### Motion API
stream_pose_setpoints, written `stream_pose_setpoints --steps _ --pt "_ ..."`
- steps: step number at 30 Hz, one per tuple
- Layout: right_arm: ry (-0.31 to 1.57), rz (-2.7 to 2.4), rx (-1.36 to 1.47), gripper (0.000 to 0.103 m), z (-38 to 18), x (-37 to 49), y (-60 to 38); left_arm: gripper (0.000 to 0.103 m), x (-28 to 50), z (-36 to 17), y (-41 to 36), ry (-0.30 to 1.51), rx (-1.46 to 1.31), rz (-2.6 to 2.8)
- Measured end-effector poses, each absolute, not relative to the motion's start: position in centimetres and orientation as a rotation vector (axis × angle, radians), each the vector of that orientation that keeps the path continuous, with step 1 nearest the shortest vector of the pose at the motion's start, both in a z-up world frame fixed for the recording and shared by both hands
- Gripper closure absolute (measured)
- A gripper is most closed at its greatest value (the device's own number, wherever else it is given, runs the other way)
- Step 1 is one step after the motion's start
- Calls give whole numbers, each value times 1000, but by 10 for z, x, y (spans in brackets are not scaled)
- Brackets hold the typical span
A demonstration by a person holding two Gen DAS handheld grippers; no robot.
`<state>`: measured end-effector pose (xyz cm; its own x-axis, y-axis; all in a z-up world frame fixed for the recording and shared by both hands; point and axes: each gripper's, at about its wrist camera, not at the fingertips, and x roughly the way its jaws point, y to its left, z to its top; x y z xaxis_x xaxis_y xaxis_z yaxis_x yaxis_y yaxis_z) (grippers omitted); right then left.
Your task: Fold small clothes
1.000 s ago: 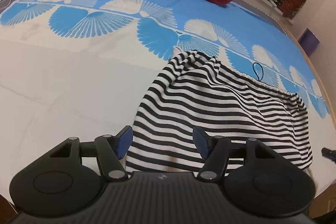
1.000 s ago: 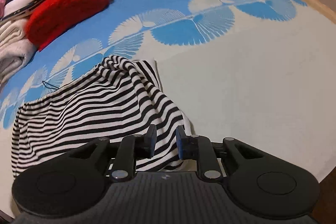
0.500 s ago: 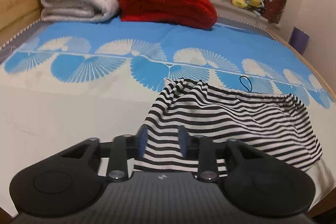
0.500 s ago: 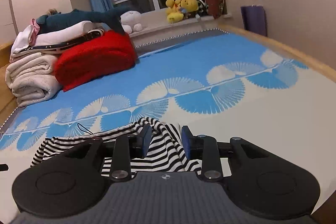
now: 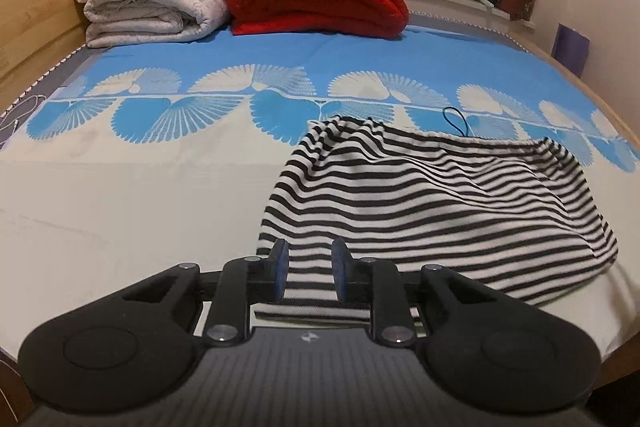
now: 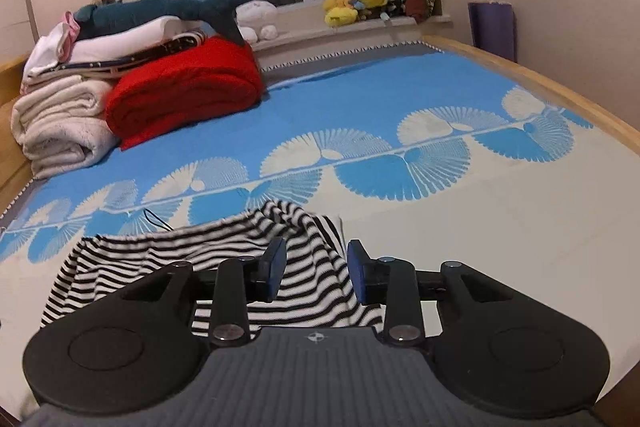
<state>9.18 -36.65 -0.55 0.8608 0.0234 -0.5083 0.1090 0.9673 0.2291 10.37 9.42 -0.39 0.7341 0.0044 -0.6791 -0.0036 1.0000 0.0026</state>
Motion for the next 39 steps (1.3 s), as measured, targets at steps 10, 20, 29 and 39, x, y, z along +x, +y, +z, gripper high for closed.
stream_pose_setpoints --steps 10,20,29,39 --pt "548 -45 258 68 -11 100 -374 78 104 -39 113 804 -227 -6" --pt "575 -54 259 68 -18 109 -380 48 135 -96 154 993 -714 46" --pt "591 -62 240 68 -22 111 -379 46 156 -134 170 967 -925 162" --pt "620 -100 224 68 -26 119 -374 89 172 -130 161 933 -817 144"
